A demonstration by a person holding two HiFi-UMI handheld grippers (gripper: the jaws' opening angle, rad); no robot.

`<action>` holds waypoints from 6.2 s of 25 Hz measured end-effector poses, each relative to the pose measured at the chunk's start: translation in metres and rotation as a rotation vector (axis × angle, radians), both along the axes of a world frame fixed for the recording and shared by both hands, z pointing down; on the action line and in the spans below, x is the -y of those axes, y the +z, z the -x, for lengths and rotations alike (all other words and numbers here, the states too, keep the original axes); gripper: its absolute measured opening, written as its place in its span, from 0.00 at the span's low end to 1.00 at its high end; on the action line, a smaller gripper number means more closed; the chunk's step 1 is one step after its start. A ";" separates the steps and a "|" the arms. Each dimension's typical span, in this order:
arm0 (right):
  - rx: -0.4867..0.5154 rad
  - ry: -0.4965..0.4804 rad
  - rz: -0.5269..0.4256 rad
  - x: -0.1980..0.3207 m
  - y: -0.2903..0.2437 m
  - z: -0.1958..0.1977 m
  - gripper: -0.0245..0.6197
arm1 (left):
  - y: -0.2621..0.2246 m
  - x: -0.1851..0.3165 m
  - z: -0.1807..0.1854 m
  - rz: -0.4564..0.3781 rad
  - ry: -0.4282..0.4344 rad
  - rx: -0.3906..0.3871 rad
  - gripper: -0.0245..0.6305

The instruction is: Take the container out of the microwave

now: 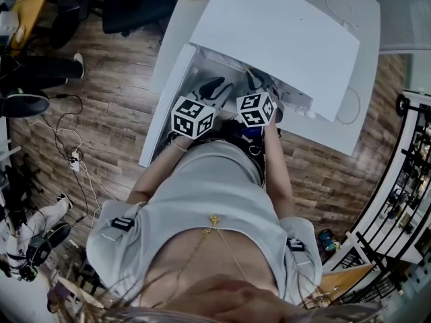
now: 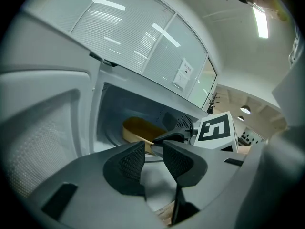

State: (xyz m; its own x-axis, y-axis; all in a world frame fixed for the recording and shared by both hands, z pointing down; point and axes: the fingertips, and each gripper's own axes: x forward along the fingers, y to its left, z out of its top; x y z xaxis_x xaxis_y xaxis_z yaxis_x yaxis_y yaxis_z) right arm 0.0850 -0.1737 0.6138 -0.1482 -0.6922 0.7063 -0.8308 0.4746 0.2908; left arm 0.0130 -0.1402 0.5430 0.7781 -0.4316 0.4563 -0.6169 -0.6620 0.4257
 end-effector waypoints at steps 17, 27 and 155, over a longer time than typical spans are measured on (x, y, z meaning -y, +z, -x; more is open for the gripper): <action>-0.015 -0.027 -0.011 -0.003 -0.007 -0.003 0.09 | -0.001 0.002 0.000 -0.007 -0.037 0.009 0.23; -0.004 -0.102 -0.045 -0.022 -0.021 -0.003 0.09 | 0.000 -0.006 0.000 -0.028 -0.102 0.014 0.23; 0.045 -0.086 -0.031 -0.213 -0.051 0.091 0.09 | -0.007 -0.159 0.063 -0.070 -0.006 -0.027 0.23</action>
State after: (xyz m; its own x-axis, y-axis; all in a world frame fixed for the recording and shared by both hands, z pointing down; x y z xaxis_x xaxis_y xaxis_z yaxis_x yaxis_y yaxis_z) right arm -0.0063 0.0390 0.5626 -0.2391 -0.6970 0.6760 -0.7998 0.5362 0.2700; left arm -0.0499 0.0184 0.5357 0.7871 -0.4663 0.4037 -0.6097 -0.6869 0.3954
